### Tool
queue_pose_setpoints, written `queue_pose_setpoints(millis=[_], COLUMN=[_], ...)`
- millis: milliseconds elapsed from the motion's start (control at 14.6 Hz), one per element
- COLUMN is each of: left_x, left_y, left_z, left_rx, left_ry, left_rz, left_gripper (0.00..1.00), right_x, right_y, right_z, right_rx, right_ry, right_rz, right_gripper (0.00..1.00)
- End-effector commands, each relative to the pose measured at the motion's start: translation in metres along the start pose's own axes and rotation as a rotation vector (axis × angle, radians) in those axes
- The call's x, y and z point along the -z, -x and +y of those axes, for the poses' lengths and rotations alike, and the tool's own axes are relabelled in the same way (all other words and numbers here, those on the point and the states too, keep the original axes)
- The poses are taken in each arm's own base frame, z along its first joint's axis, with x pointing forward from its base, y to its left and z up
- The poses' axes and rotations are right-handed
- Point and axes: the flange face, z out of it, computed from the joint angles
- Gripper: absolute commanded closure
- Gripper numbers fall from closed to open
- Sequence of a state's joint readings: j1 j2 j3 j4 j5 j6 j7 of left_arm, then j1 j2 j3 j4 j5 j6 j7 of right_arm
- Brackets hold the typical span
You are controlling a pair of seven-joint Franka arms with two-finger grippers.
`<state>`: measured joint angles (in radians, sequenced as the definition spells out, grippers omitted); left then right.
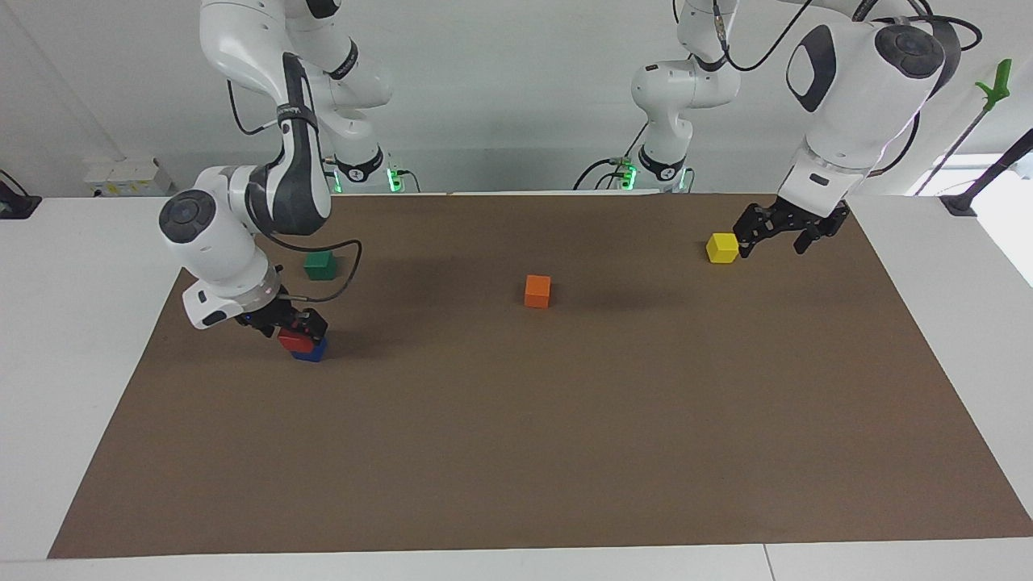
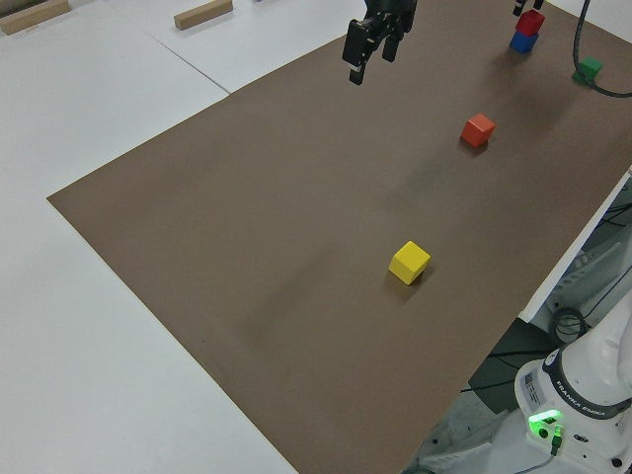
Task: Transfer red block to right arm and stack on blue block
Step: 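Open the right gripper and withdraw it from the stack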
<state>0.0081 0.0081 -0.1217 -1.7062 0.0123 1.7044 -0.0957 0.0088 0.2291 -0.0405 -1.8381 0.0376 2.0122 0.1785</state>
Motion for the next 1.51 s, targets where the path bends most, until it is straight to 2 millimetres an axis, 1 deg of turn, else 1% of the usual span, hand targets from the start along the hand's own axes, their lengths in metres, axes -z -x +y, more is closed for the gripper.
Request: queue_pose_setpoints(millis=[0, 137, 206, 343, 411, 548, 685, 960, 1097, 1234, 1302, 1371, 1440], left_x=[0.007, 0.007, 0.007, 0.007, 0.007, 0.007, 0.007, 0.007, 0.007, 0.007, 0.007, 0.007, 0.007], left_y=[0.004, 0.004, 0.004, 0.004, 0.004, 0.004, 0.004, 0.004, 0.004, 0.004, 0.004, 0.004, 0.004], left_z=[-0.003, -0.003, -0.003, -0.003, -0.003, -0.003, -0.003, -0.003, -0.003, -0.003, -0.003, -0.003, -0.003], left_rx=[0.001, 0.001, 0.001, 0.001, 0.001, 0.001, 0.001, 0.001, 0.001, 0.001, 0.001, 0.001, 0.001], left_ry=[0.014, 0.014, 0.014, 0.014, 0.014, 0.013, 0.014, 0.014, 0.014, 0.014, 0.014, 0.014, 0.013], left_rz=[-0.007, -0.007, -0.007, -0.007, -0.007, -0.008, -0.007, -0.007, -0.007, -0.007, -0.007, -0.007, -0.008], left_gripper=[0.00, 0.00, 0.00, 0.00, 0.00, 0.00, 0.00, 0.00, 0.00, 0.00, 0.00, 0.00, 0.00], right_x=[0.064, 0.102, 0.123, 0.156, 0.169, 0.184, 0.194, 0.214, 0.217, 0.208, 0.209, 0.212, 0.215], right_y=[0.002, 0.012, 0.019, 0.035, 0.044, 0.057, 0.069, 0.101, 0.113, 0.117, 0.111, 0.100, 0.094], right_z=[0.001, 0.013, 0.017, 0.022, 0.022, 0.023, 0.030, 0.045, 0.049, 0.055, 0.055, 0.054, 0.053], right_rx=[0.058, 0.160, 0.194, 0.236, 0.245, 0.249, 0.240, 0.228, 0.262, 0.280, 0.284, 0.285, 0.288], right_ry=[-0.009, -0.015, -0.016, -0.017, -0.018, -0.018, -0.015, -0.008, 0.004, 0.011, 0.022, 0.028, 0.054], right_rz=[0.043, 0.103, 0.134, 0.159, 0.152, 0.097, 0.037, -0.037, -0.070, -0.086, -0.040, 0.032, 0.066], right_gripper=[0.00, 0.00, 0.00, 0.00, 0.00, 0.00, 0.00, 0.00, 0.00, 0.00, 0.00, 0.00, 0.00])
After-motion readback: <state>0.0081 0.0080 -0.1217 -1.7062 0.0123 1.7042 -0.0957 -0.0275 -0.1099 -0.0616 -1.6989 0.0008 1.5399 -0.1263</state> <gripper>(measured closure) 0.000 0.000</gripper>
